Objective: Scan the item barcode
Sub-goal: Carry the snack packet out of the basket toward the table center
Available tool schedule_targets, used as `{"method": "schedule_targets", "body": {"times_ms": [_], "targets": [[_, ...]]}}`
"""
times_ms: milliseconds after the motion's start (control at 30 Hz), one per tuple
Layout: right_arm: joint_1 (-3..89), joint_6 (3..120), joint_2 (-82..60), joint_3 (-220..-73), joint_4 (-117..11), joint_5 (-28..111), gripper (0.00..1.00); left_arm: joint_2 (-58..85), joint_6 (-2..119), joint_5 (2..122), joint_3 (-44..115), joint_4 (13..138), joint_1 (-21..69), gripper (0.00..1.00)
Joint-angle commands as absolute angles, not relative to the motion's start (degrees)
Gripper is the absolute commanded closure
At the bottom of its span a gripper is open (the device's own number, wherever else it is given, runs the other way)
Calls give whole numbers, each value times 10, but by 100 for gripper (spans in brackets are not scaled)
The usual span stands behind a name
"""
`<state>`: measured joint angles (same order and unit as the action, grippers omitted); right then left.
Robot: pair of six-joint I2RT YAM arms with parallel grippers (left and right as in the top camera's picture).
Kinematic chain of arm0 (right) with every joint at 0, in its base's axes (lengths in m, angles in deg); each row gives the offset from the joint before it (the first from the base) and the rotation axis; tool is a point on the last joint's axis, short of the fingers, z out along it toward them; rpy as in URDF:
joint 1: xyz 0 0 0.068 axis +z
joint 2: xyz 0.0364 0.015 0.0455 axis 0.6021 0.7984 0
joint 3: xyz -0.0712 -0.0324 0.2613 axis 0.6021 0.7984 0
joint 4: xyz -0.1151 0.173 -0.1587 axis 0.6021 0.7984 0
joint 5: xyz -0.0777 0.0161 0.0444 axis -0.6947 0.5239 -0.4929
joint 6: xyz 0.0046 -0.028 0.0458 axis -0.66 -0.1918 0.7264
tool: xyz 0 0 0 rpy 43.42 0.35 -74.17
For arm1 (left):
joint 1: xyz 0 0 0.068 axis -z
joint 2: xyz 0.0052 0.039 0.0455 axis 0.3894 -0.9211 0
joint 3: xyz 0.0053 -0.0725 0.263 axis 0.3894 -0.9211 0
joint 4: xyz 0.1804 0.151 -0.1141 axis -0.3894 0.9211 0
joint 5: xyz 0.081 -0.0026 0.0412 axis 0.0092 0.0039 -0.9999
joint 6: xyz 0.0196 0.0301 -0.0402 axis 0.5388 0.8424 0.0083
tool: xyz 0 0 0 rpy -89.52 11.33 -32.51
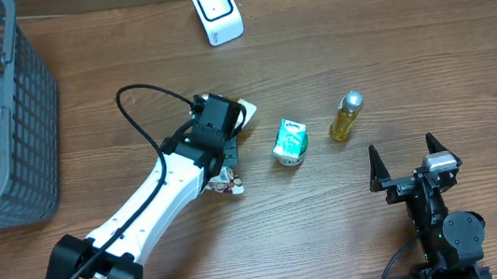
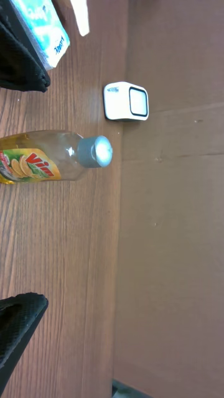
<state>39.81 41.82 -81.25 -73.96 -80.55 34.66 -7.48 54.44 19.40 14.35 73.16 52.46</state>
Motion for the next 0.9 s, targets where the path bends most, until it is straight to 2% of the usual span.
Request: {"method": "schedule_targets", "body": {"times_ms": [0,133,233,367,633,700,867], "targets": [[402,418,-817,-733,-809,346,0,-89,535,158,140,727,526,76],[402,418,-817,-733,-809,346,0,-124,535,159,140,723,526,73],[402,418,-817,-733,-809,346,0,-145,535,166,140,721,526,60],[402,418,-817,-733,-809,346,0,-147,542,169,145,723,526,33],[402,418,-817,-733,-809,346,0,-146,546,196,226,788,524,9],[402,418,-817,-733,-809,346,0,-146,557,212,252,811,522,8],[402,418,-817,-733,-809,346,0,-146,574,236,281,850,515,10]]}}
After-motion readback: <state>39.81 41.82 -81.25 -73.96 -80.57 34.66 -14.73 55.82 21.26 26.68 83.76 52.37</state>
